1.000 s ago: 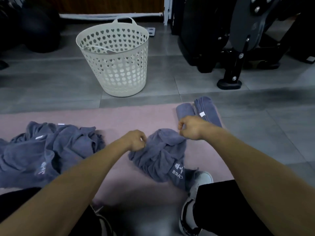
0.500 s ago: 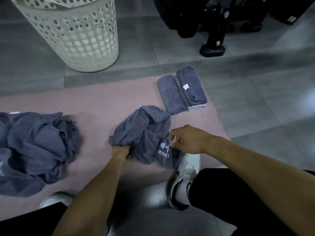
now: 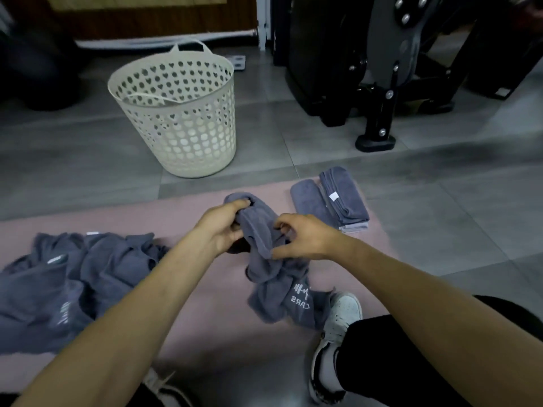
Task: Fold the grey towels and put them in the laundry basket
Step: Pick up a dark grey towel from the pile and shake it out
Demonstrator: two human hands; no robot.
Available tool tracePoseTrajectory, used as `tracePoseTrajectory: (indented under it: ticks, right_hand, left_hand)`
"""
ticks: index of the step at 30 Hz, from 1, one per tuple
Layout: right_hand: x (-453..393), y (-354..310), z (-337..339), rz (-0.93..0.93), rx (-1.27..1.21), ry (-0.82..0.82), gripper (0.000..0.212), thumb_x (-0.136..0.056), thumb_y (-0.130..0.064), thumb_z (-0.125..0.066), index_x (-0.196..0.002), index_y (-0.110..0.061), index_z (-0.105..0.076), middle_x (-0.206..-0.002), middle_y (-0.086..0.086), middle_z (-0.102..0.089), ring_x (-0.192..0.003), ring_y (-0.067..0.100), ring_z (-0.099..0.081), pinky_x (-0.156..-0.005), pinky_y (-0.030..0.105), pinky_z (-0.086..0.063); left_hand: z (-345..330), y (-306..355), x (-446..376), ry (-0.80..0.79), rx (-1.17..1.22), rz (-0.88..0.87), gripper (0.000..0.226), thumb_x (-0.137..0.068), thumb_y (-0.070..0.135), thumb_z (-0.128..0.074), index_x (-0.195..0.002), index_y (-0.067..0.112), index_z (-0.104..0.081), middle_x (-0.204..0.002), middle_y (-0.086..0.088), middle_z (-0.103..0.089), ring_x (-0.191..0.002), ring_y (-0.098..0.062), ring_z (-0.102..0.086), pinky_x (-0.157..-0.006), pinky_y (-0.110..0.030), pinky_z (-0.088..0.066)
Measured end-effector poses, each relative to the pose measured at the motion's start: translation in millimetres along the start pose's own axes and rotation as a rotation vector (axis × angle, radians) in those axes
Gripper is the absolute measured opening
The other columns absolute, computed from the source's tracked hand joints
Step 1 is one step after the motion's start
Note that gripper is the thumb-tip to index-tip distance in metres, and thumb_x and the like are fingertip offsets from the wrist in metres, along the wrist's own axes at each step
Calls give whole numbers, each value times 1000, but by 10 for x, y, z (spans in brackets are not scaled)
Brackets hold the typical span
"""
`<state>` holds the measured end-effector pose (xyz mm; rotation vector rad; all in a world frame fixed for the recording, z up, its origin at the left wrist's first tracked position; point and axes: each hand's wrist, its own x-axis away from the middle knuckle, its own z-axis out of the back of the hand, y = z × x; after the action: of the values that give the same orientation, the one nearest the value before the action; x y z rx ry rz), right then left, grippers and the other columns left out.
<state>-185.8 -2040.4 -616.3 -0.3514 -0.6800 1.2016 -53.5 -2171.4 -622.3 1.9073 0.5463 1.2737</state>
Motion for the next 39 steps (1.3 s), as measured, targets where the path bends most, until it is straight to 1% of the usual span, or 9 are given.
tracePoseTrajectory:
  ticks: [3, 6, 10, 12, 16, 20, 27, 32, 39]
  right_hand:
    - [69, -223, -8, 38, -143, 40, 52, -66, -53, -81, -107, -29, -58, -99, -14, -61, -82, -1, -56, -71, 12, -40]
    - [143, -382, 16, 82, -231, 73, 67, -60, -60, -81, -115, -28, -61, -106, -16, -64, -92, -3, -60, -80, 13, -45]
    - [197, -502, 1, 262, -245, 286, 10, -80, -33, -72, -84, -27, -66, -76, -15, -66, -69, -2, -59, -66, 18, -47]
    - [189, -546, -2, 312, -225, 363, 15, -86, -18, -62, -73, -26, -62, -67, -15, -62, -64, 0, -55, -62, 21, -44]
    - [137, -595, 81, 200, -445, 380, 11, -90, -7, -56, -93, -6, -66, -79, 10, -70, -72, 16, -63, -70, 41, -56]
    - [88, -624, 255, 18, -820, 402, 12, -96, -2, -53, -104, -2, -61, -81, 9, -67, -72, 15, -68, -66, 27, -60]
    - [-15, -572, 291, -201, -1202, 356, 10, -93, 4, -56, -84, -1, -58, -87, 15, -65, -80, 21, -67, -68, 24, -60]
    - [-50, -572, 381, -228, -1523, 333, 8, -93, 8, -50, -95, 4, -57, -81, 13, -62, -58, 13, -68, -55, 22, -57]
    - [79, -380, 507, -296, -1460, 438, 6, -91, 5, -56, -86, 3, -57, -73, 11, -58, -54, 14, -65, -50, 20, -54]
  left_hand:
    - [-50, 258, 243, -18, -40, -29, 13, -94, 11, -59, -104, 3, -61, -88, -12, -64, -75, -21, -62, -53, -27, -56]
    - [-34, 417, 482, -22, -76, -68, 12, -97, 11, -55, -86, 7, -59, -80, -9, -60, -71, -17, -59, -46, -22, -52]
    - [111, 507, 668, -5, -232, -111, 8, -94, 10, -59, -86, 12, -60, -84, -7, -62, -73, -15, -60, -51, -26, -56]
    - [208, 537, 732, 1, -297, -80, 6, -92, 16, -63, -87, 14, -61, -86, -6, -63, -74, -16, -61, -62, -31, -58]
    - [358, 514, 753, -63, -420, -77, 31, -90, 44, -62, -97, 15, -65, -89, -5, -67, -81, -19, -64, -78, -32, -55]
    - [355, 420, 662, -123, -533, -200, 35, -88, 48, -63, -114, 24, -60, -107, 0, -72, -101, -15, -65, -97, -33, -47]
    - [184, 201, 566, -116, -809, -425, 36, -73, 29, -83, -94, 13, -59, -82, 1, -61, -71, -9, -53, -62, -19, -42]
    - [105, -65, 359, -83, -1171, -410, 49, -71, 50, -78, -105, 19, -62, -93, 4, -63, -86, -13, -59, -72, -24, -45]
    - [169, -138, 172, -101, -1084, -488, 14, -89, 14, -60, -89, 12, -74, -91, 3, -72, -85, -11, -64, -78, -20, -47]
